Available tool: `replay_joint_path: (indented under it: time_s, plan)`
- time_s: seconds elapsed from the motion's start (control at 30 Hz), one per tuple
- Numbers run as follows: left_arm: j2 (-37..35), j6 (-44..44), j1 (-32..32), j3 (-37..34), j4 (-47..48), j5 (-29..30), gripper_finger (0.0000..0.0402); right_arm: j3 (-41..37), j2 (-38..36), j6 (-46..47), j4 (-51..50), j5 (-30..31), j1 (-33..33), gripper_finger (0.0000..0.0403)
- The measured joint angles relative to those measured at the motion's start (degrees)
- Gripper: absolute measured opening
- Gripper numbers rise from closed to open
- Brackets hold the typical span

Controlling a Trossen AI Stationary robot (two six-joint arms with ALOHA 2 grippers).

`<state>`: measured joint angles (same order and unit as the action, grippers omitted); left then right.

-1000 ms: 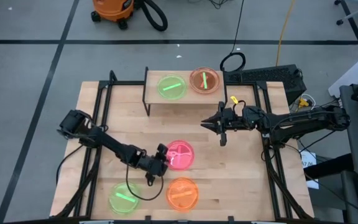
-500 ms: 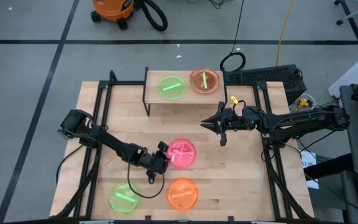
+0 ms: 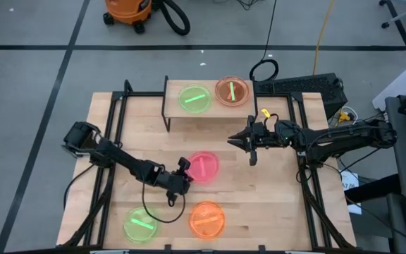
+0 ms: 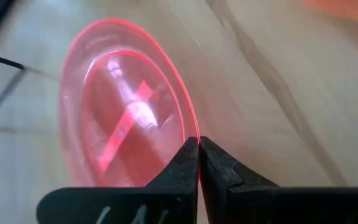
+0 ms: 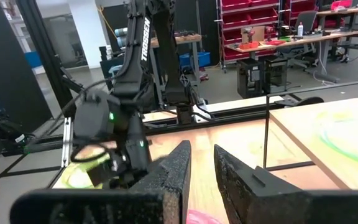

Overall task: Place and stack plates onto a shelf
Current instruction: Stack the pink plate on top of the green plate on the shelf

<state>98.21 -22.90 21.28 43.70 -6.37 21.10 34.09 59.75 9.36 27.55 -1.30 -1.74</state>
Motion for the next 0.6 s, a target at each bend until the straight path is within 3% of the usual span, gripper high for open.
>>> replay_joint_path:
  time_s: [0.3, 0.6]
  plan:
    - [-12.79, -0.81, 0.58, 0.02, 7.23, 4.92, 0.0004, 0.00, 0.00, 0.44, 0.03, 0.00, 0.04, 0.0058]
    - [-22.47, -6.20, -3.77, 0.04, 12.31, 7.63, 0.0003, 0.00, 0.00, 0.21, 0.94, -0.02, 0.02, 0.0058]
